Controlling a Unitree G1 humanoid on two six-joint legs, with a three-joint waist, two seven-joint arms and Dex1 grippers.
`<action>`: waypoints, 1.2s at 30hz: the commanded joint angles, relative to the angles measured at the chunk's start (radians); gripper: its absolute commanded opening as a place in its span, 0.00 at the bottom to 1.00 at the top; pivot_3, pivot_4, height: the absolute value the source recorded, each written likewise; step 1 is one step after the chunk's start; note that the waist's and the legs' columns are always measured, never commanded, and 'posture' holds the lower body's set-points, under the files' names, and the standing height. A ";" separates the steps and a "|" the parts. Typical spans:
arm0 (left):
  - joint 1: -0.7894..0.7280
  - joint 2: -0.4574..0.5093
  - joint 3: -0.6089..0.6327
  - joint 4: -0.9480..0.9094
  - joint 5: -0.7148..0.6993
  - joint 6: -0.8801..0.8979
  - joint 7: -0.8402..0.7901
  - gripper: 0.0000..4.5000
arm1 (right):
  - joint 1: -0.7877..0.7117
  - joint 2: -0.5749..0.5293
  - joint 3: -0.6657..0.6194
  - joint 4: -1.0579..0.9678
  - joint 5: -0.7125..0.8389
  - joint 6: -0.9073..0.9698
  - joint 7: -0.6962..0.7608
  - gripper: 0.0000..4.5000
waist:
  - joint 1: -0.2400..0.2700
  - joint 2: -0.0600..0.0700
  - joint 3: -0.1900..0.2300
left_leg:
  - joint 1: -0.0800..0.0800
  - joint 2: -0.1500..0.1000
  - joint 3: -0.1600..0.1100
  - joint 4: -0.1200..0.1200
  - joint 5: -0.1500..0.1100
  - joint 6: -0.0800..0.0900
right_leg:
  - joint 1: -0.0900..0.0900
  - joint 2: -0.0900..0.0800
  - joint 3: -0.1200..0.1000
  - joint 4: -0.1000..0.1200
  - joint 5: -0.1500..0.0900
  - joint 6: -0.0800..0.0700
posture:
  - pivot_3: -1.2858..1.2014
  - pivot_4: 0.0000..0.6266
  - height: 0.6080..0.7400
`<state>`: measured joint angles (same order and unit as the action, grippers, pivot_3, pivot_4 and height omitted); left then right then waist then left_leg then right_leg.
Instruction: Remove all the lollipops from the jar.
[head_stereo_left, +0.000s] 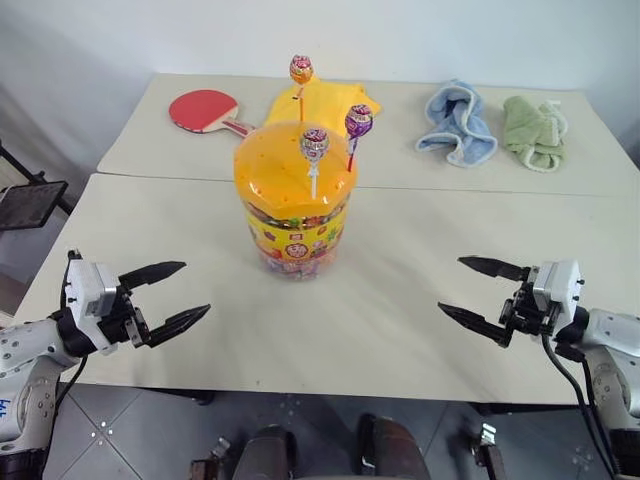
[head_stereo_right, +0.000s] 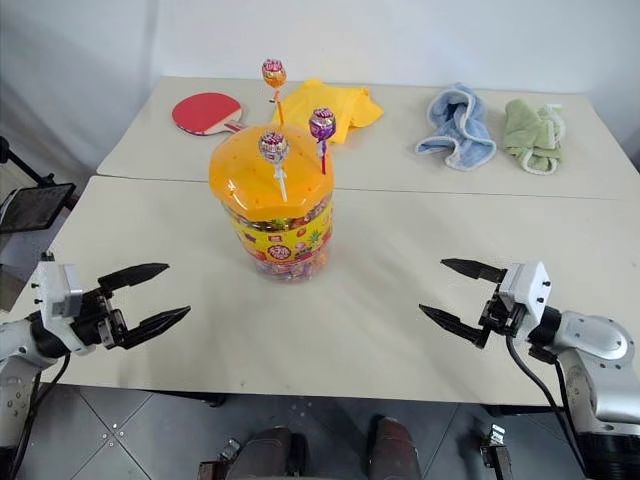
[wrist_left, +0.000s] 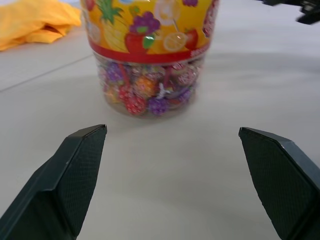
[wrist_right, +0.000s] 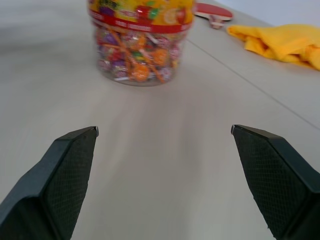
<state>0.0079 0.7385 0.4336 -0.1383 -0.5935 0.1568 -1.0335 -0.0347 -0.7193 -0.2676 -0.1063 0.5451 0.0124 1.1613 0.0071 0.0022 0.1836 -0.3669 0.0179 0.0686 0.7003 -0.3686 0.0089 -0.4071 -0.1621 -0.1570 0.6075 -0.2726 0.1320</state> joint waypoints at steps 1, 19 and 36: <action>-0.051 -0.003 -0.012 0.043 0.053 -0.073 0.015 1.00 | 0.011 -0.008 -0.038 -0.049 0.034 0.012 -0.008 0.99 | 0.003 0.000 0.000 | 0.000 0.000 0.000 0.000 0.000 0.000 | 0.000 0.000 0.000 0.000 0.000 0.000 | 0.52 0.24 1.00; -0.496 0.029 0.054 0.148 -0.437 0.389 -0.099 1.00 | -0.259 0.080 -0.039 -0.404 0.434 0.341 -0.419 0.99 | 0.009 -0.001 0.000 | 0.000 0.000 0.001 0.001 0.000 0.000 | -0.001 0.000 0.001 0.001 0.000 0.000 | 0.52 0.24 1.00; -0.557 -0.058 0.024 0.139 -0.428 0.382 -0.087 1.00 | -0.646 0.282 0.234 -0.161 0.248 0.482 -0.522 0.91 | -0.012 -0.001 0.000 | -0.002 -0.001 -0.001 0.000 0.000 0.000 | -0.003 0.000 -0.001 0.003 0.000 0.000 | 0.52 0.24 1.00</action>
<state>-0.5451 0.6772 0.4355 0.0426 -1.0110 0.5483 -1.1246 -0.6600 -0.4429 -0.0207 -0.2495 0.7927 0.5010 0.6348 -0.0050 0.0013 0.1835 -0.3689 0.0168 0.0674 0.7000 -0.3688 0.0087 -0.4098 -0.1619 -0.1579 0.6102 -0.2723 0.1324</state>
